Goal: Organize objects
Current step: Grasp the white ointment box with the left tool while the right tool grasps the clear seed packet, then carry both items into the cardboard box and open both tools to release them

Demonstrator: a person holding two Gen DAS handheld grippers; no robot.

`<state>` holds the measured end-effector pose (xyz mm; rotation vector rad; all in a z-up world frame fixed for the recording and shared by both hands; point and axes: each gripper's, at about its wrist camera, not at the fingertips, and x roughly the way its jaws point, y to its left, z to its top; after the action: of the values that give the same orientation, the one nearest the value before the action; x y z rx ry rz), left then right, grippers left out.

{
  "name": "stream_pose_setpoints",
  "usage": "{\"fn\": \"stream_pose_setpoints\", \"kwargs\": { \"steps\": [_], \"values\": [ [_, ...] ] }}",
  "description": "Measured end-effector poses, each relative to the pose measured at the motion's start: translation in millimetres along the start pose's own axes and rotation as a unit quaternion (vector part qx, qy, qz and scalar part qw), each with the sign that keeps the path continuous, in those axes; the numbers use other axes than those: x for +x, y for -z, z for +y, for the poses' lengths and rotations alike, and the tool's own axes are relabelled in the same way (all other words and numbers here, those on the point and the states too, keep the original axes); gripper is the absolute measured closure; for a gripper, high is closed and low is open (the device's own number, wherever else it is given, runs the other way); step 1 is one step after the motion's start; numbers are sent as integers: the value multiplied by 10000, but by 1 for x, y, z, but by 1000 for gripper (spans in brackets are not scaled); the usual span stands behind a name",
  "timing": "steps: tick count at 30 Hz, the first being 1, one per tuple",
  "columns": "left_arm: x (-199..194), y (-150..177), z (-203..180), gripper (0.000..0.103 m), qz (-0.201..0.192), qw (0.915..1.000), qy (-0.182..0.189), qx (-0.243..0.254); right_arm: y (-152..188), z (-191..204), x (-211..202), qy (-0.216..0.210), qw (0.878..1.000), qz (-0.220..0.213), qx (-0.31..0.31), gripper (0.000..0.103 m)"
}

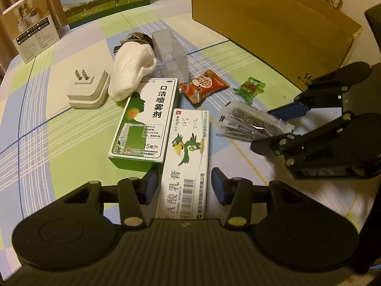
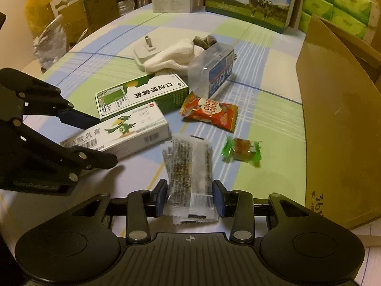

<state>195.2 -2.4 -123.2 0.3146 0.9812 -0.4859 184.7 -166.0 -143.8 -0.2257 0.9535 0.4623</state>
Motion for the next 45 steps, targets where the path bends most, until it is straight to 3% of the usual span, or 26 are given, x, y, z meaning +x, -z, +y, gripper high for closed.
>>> {"fn": "stream_pose_setpoints", "kwargs": {
  "steps": [5, 12, 23, 34, 45],
  "values": [
    [6, -2, -5, 69, 72, 9999, -39, -62, 0, -1, 2, 25, 9999, -117, -79, 65],
    [-6, -3, -13, 70, 99, 9991, -28, -409, 2, -4, -11, -17, 9998, -79, 160, 68],
    [-55, -5, -31, 70, -225, 9948, -129, -981, 0, -13, -76, 76, 9965, -618, 554, 69],
    [-115, -77, -85, 70, -988, 9908, -65, -919, -26, -61, -188, 728, 9821, -1544, 794, 69],
    [-111, -157, -150, 70, -1237, 9890, 283, -766, -12, -155, -238, 1246, 9681, -1669, 1392, 69]
  ]
}}
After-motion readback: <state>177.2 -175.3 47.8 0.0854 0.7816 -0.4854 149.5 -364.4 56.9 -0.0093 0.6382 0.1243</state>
